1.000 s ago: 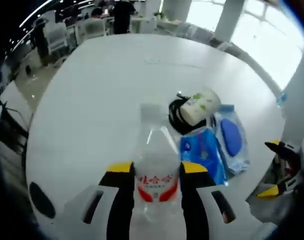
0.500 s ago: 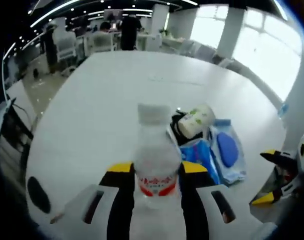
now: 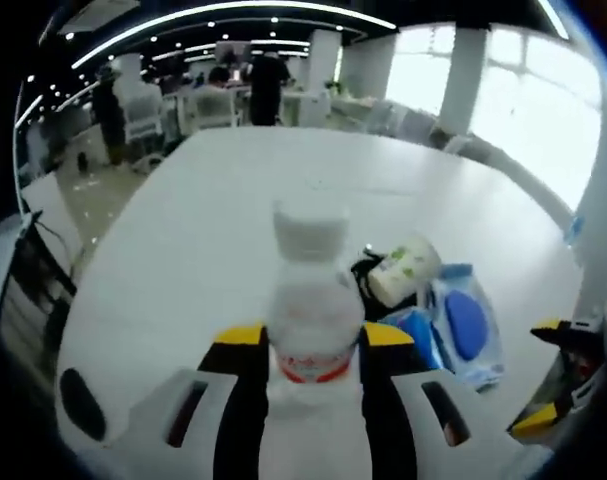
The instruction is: Arrange the tabletop items into an orderly group along one side of the table until the central work area is clear of visible clutter.
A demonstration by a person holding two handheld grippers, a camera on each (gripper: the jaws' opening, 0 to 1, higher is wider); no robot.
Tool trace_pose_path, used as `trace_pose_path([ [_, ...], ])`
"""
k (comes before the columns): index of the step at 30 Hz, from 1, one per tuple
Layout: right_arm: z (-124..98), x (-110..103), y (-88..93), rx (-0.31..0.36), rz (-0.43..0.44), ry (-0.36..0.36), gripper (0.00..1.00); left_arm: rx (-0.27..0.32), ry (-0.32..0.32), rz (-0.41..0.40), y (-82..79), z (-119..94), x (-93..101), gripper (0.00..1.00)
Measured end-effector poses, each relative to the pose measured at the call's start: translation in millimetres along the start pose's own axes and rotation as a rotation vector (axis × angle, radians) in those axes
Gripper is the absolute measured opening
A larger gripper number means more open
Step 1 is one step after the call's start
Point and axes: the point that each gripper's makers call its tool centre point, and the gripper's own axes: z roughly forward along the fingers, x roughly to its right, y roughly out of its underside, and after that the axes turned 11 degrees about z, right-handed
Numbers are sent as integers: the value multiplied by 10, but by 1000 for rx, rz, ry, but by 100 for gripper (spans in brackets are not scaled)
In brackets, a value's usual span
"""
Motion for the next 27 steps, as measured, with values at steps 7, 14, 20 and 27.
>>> trace_pose_path([
  [7,-2,25,1,0,-5,13,94,158,-48,5,-146,32,-42,32],
  [14,0,14,4,-2,2,6,93,255,-127,-4,-230,52,-89,32],
  [20,7,10,25,-13,2,3,93,260,-203,-5,-198,139,-89,32],
  [27,13,10,38,-21,7,0,93,231,-211,14,-39,206,-41,32],
])
